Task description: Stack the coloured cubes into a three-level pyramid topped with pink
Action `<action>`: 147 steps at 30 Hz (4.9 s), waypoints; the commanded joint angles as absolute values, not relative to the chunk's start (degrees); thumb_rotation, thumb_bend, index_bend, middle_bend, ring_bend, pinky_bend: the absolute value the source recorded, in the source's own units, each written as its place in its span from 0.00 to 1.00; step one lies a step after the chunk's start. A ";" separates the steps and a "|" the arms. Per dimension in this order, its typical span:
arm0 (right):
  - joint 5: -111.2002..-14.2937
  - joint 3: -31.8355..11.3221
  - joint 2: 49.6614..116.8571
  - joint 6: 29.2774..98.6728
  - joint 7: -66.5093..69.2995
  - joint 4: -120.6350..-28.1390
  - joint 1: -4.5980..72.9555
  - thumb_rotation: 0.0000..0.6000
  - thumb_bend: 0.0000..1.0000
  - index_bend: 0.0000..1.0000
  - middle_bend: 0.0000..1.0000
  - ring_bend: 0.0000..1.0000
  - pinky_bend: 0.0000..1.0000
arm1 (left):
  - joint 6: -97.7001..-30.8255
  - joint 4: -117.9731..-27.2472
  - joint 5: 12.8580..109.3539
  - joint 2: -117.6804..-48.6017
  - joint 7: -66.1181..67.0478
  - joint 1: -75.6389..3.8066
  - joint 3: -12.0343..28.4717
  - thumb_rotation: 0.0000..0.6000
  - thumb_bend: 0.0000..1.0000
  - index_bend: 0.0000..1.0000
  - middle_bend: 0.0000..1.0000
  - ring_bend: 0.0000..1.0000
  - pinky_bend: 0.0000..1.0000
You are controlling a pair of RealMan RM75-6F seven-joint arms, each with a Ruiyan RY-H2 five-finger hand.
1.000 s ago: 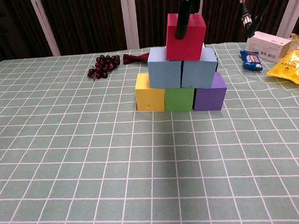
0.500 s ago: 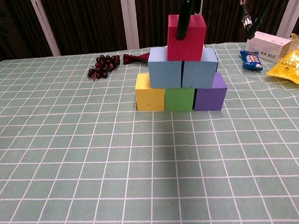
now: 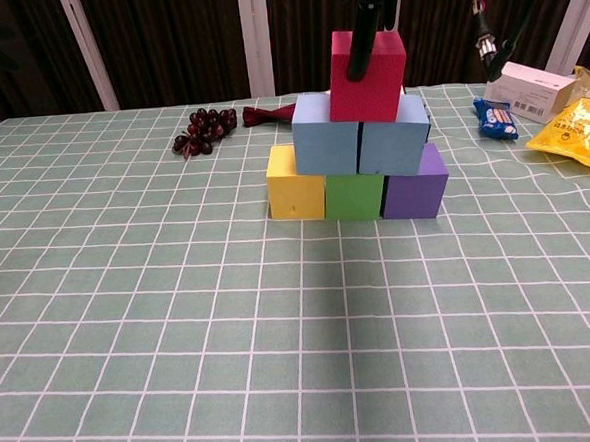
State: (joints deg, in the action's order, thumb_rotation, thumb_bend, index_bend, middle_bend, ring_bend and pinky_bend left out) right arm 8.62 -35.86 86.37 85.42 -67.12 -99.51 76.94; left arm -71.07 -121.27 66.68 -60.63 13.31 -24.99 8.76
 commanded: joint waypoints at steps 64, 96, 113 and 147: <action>6.08 -32.33 80.05 83.88 -63.74 -109.21 73.24 1.00 0.24 0.00 0.26 0.06 0.00 | -71.62 -122.59 68.38 -59.90 12.63 -24.55 8.59 1.00 0.12 0.00 0.10 0.00 0.00; 6.75 -31.96 79.80 84.65 -62.88 -108.72 73.43 1.00 0.24 0.00 0.27 0.08 0.00 | -71.40 -122.33 68.00 -60.17 13.01 -24.69 8.54 1.00 0.12 0.00 0.10 0.00 0.00; 5.98 -31.37 79.79 84.77 -62.51 -108.80 73.21 1.00 0.24 0.00 0.12 0.00 0.00 | -71.51 -122.18 67.90 -60.17 13.02 -24.68 8.63 1.00 0.12 0.00 0.10 0.00 0.00; -56.75 -1.39 49.67 86.85 -17.87 -120.59 22.44 1.00 0.24 0.00 0.00 0.00 0.00 | -82.78 -110.20 76.09 -66.73 13.68 -17.37 3.48 1.00 0.11 0.00 0.00 0.00 0.00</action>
